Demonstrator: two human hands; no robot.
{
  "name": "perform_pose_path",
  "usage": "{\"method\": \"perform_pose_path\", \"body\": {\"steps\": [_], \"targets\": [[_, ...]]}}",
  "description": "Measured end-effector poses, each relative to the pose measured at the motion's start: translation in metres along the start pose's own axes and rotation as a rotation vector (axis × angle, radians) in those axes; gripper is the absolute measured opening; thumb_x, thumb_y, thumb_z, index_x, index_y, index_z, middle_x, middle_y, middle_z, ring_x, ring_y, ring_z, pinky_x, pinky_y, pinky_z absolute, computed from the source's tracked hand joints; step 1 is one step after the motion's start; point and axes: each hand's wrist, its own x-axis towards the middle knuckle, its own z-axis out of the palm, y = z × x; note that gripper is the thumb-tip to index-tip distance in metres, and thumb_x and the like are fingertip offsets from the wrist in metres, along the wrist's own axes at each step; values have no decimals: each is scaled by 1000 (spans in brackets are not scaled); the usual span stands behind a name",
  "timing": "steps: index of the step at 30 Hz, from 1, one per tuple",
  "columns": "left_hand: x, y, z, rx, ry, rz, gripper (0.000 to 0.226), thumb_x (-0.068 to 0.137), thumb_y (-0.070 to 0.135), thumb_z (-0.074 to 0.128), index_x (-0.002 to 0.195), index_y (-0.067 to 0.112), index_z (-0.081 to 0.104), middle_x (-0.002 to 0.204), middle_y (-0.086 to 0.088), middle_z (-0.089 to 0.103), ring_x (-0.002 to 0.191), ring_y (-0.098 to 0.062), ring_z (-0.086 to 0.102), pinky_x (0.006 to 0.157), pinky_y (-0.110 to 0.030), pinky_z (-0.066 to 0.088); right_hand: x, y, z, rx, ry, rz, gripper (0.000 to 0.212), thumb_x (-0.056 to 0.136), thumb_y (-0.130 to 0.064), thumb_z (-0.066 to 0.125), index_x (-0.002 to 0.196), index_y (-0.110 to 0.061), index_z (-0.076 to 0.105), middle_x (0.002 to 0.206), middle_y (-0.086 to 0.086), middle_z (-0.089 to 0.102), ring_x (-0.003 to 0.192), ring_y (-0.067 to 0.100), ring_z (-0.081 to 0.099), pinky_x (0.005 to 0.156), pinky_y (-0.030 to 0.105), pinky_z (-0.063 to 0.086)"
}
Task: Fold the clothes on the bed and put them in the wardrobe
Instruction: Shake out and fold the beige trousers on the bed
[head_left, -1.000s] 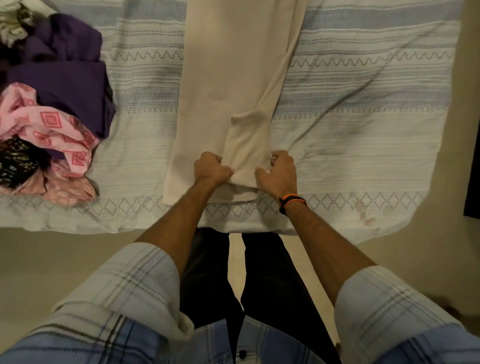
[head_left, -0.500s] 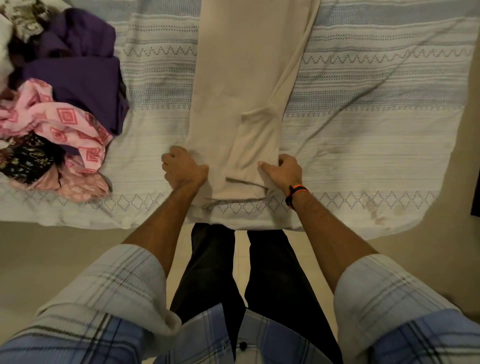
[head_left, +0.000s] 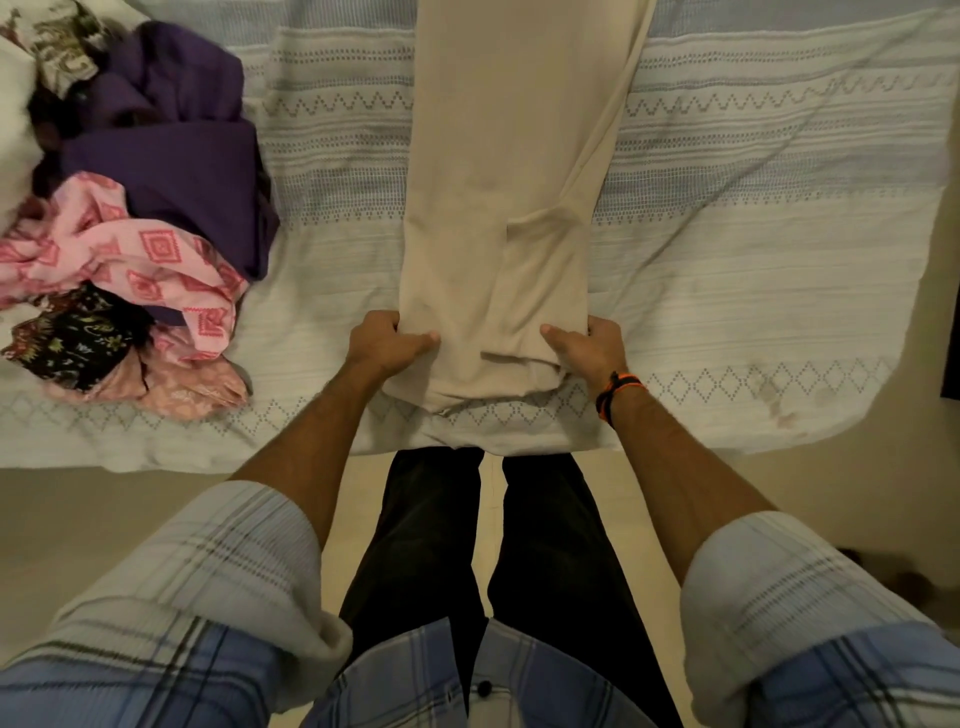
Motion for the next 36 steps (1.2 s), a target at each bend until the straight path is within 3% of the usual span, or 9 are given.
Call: {"method": "perform_pose_path", "body": {"steps": [9,17,19,29,36], "targets": [[-3,-14,-4,-81,-127,33,53,82,28,78,127,6,62,125,-13,65,111,-31,62,97,-47,52,-8,18,-10,92,-17,-1,34,84,-20,75,116,-8,68,112,10,70,103,31,67,88,49,57],[-39,-24,20,-191,20,47,41,88,20,72,124,2,62,120,-15,65,105,-30,62,83,-34,50,-26,34,-24,117,0,-102,32,80,-22,78,109,-10,71,104,9,72,94,30,69,73,49,61],[-43,-27,23,-207,37,38,42,87,20,72,124,2,62,121,-15,65,107,-31,62,86,-37,52,-28,38,-27,88,5,-121,29,80,-22,78,106,-11,72,103,10,72,94,32,69,70,49,61],[-88,-70,66,-154,89,64,49,84,21,76,124,-2,62,123,-20,64,111,-35,61,94,-45,52,-67,96,-47,16,5,-148,33,80,-21,77,110,-7,71,108,12,71,99,32,67,80,48,60],[-112,-105,85,-128,47,28,51,84,20,75,127,-4,59,123,-19,63,111,-36,61,87,-39,53,-91,138,-51,-24,8,-101,29,80,-20,77,106,-7,71,106,14,71,96,34,67,79,50,60]]}}
